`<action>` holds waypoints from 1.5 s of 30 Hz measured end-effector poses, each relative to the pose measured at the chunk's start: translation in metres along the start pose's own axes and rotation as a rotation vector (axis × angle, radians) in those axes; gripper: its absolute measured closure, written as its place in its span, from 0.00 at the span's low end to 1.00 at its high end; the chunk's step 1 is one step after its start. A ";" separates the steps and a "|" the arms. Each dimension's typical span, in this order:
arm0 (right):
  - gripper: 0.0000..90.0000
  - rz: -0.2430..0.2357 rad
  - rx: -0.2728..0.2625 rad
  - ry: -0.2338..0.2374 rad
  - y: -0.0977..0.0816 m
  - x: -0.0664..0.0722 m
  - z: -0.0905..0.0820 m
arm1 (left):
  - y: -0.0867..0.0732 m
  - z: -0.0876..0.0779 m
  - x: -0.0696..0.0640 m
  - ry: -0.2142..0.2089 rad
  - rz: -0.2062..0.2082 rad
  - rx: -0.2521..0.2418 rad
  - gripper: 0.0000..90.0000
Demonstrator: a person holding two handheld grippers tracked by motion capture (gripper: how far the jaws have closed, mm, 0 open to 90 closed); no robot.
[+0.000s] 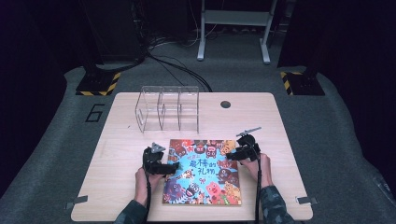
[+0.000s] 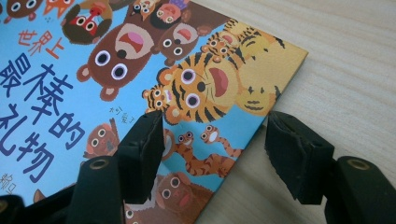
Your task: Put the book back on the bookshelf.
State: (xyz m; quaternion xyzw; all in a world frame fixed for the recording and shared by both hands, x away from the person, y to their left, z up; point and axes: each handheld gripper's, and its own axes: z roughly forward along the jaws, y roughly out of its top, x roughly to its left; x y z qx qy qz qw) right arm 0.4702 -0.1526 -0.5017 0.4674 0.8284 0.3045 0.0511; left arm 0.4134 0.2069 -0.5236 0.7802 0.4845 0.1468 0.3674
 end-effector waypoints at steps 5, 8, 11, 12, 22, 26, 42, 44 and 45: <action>0.40 -0.006 0.048 -0.005 0.007 0.000 0.001 | -0.002 0.002 -0.003 -0.008 0.025 -0.020 0.07; 0.40 0.001 0.062 -0.010 0.009 0.000 0.001 | -0.002 0.002 -0.004 -0.019 0.029 -0.019 0.07; 0.40 0.001 0.065 0.001 0.012 -0.002 0.003 | -0.004 0.004 -0.008 -0.029 0.033 -0.044 0.07; 0.40 0.004 0.065 0.003 0.012 -0.002 0.003 | -0.004 0.004 -0.008 -0.029 0.033 -0.044 0.07; 0.40 0.036 0.083 0.070 0.018 -0.010 0.004 | -0.003 0.007 -0.014 -0.050 0.055 -0.045 0.07; 0.39 0.060 0.079 0.088 0.019 -0.010 0.004 | -0.002 0.008 -0.015 -0.061 0.066 -0.045 0.07; 0.39 0.049 0.134 0.058 0.026 -0.005 0.007 | -0.002 0.008 -0.014 -0.065 0.069 -0.046 0.07; 0.39 0.067 0.121 0.081 0.025 -0.008 0.006 | -0.002 0.008 -0.014 -0.066 0.069 -0.045 0.07; 0.39 0.077 0.110 0.090 0.024 -0.008 0.005 | -0.002 0.008 -0.014 -0.068 0.063 -0.044 0.07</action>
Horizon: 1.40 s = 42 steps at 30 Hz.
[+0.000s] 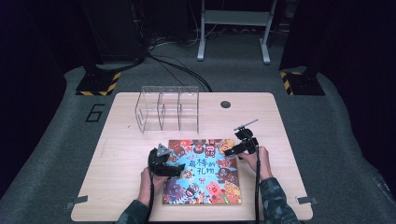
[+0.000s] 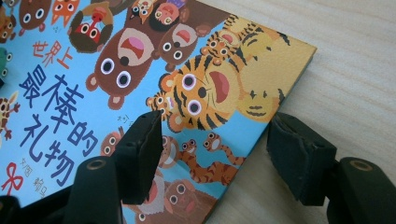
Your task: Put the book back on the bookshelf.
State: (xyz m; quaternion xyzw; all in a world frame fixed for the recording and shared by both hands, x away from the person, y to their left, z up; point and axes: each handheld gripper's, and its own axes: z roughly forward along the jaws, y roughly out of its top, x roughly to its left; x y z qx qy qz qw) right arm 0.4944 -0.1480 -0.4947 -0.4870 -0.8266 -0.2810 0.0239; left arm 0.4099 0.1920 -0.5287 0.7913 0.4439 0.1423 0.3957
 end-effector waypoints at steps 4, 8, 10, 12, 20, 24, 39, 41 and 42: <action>0.40 -0.005 -0.033 0.022 -0.002 -0.002 -0.004 | 0.000 0.000 0.001 -0.008 -0.003 -0.003 0.07; 0.41 0.014 -0.062 0.061 -0.004 -0.007 -0.006 | 0.000 0.000 0.002 -0.006 -0.005 -0.015 0.07; 0.41 0.020 -0.079 0.082 -0.005 -0.009 -0.005 | 0.000 -0.001 0.003 -0.020 -0.013 -0.007 0.07; 0.41 0.030 -0.103 0.102 -0.007 -0.010 -0.003 | 0.000 -0.001 0.003 -0.022 -0.013 -0.008 0.07; 0.40 0.030 -0.115 0.076 -0.004 -0.007 -0.002 | 0.000 -0.001 0.003 -0.023 -0.010 -0.008 0.07; 0.42 0.031 -0.140 0.081 -0.005 -0.006 -0.006 | -0.001 -0.001 0.004 -0.030 -0.024 -0.024 0.07; 0.45 0.017 -0.167 0.098 0.002 0.001 -0.018 | -0.002 -0.003 0.011 -0.085 -0.059 -0.036 0.07; 0.44 0.024 -0.168 0.111 0.004 0.002 -0.017 | -0.002 -0.003 0.012 -0.085 -0.074 -0.047 0.07; 0.44 0.030 -0.173 0.116 0.005 0.003 -0.016 | -0.002 -0.003 0.012 -0.096 -0.078 -0.045 0.07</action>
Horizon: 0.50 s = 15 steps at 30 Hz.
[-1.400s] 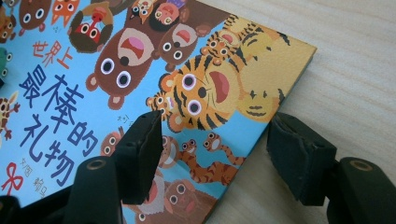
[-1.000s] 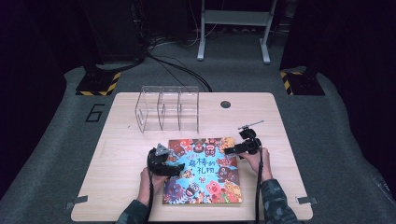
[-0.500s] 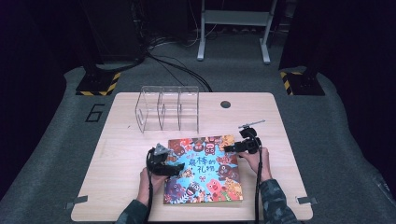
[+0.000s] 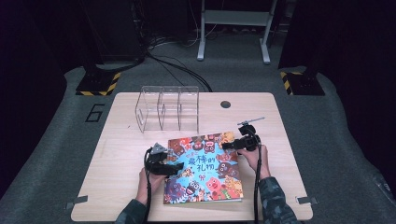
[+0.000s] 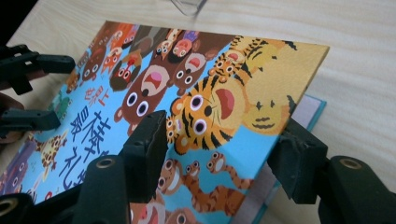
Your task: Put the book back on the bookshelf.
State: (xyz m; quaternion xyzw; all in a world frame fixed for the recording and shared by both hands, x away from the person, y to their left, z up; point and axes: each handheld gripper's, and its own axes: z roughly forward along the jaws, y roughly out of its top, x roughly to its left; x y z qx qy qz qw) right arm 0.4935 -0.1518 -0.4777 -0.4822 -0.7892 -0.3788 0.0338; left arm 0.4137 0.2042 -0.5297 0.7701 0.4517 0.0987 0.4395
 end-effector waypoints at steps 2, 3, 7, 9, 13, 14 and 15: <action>0.44 -0.003 -0.004 0.005 0.002 0.001 0.002 | 0.000 -0.001 0.001 -0.004 0.001 0.005 0.07; 0.43 -0.003 0.000 0.009 0.002 0.001 0.004 | 0.000 -0.001 0.001 -0.005 0.001 0.002 0.07; 0.41 0.008 0.005 0.020 0.003 0.000 0.008 | 0.000 -0.001 0.001 -0.004 0.003 -0.002 0.07; 0.40 0.017 0.006 0.028 0.005 0.001 0.010 | 0.000 -0.001 0.002 -0.007 0.002 0.001 0.07; 0.32 -0.004 0.028 0.019 0.007 0.005 0.017 | -0.001 -0.001 0.002 -0.007 0.003 0.001 0.07; 0.32 -0.004 0.028 0.019 0.007 0.005 0.017 | -0.001 -0.001 0.002 -0.007 0.003 0.001 0.07; 0.31 -0.006 0.035 0.020 0.008 0.005 0.019 | -0.001 -0.002 0.001 -0.006 0.007 0.005 0.07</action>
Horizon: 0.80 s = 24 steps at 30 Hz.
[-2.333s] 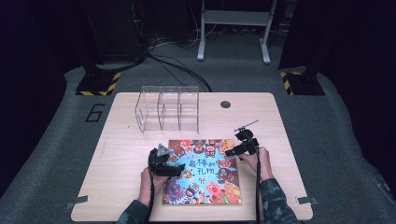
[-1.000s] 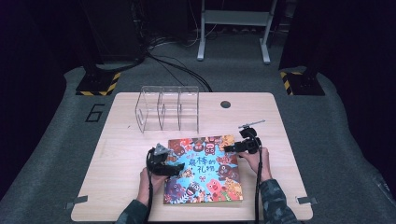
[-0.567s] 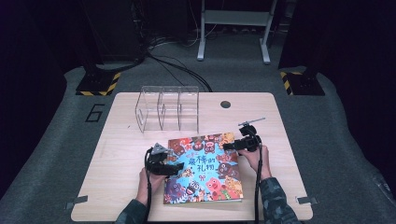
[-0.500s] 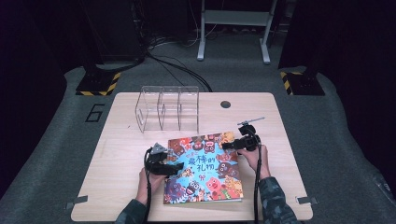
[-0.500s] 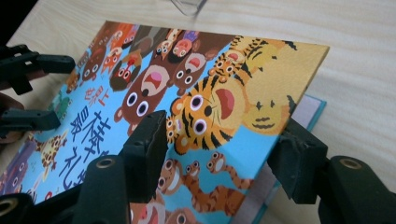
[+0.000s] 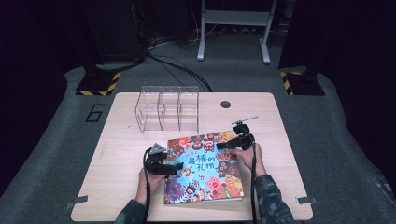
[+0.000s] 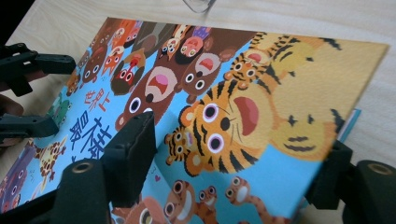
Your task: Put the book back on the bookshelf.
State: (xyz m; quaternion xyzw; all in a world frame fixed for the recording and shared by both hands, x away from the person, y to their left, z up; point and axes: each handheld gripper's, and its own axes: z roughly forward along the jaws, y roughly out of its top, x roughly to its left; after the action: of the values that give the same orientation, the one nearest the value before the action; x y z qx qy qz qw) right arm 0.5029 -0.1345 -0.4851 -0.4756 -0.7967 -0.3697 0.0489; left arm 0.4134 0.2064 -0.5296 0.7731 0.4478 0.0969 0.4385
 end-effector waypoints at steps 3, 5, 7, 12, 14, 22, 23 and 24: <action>0.29 0.000 0.023 0.004 0.001 0.001 0.005 | 0.000 0.000 -0.001 0.003 0.003 -0.001 0.07; 0.29 -0.001 0.035 0.007 0.001 0.003 0.009 | 0.000 0.000 -0.001 0.005 0.008 0.004 0.07; 0.33 0.009 0.032 0.012 0.001 0.002 0.008 | 0.000 0.000 -0.001 0.003 0.006 0.000 0.07; 0.42 0.051 0.006 0.062 -0.001 -0.006 0.003 | 0.000 0.000 0.000 0.002 0.003 -0.002 0.07; 0.43 0.061 0.014 0.066 0.000 -0.005 0.003 | 0.000 0.000 0.001 -0.007 0.000 -0.002 0.07; 0.47 0.046 0.000 0.080 -0.002 -0.005 -0.002 | 0.000 0.000 0.001 -0.011 -0.001 -0.010 0.06; 0.48 0.034 -0.006 0.080 -0.001 -0.005 -0.003 | 0.001 -0.001 0.003 -0.026 -0.002 0.009 0.06; 0.49 0.013 -0.020 0.078 -0.001 -0.004 -0.005 | 0.002 -0.001 0.004 -0.029 -0.014 0.013 0.05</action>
State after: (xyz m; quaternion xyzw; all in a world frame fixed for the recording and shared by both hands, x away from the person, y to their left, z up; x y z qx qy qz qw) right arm 0.5026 -0.1408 -0.4837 -0.4666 -0.7873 -0.3955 0.0778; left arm 0.4161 0.2096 -0.5280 0.7742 0.4473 0.0799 0.4406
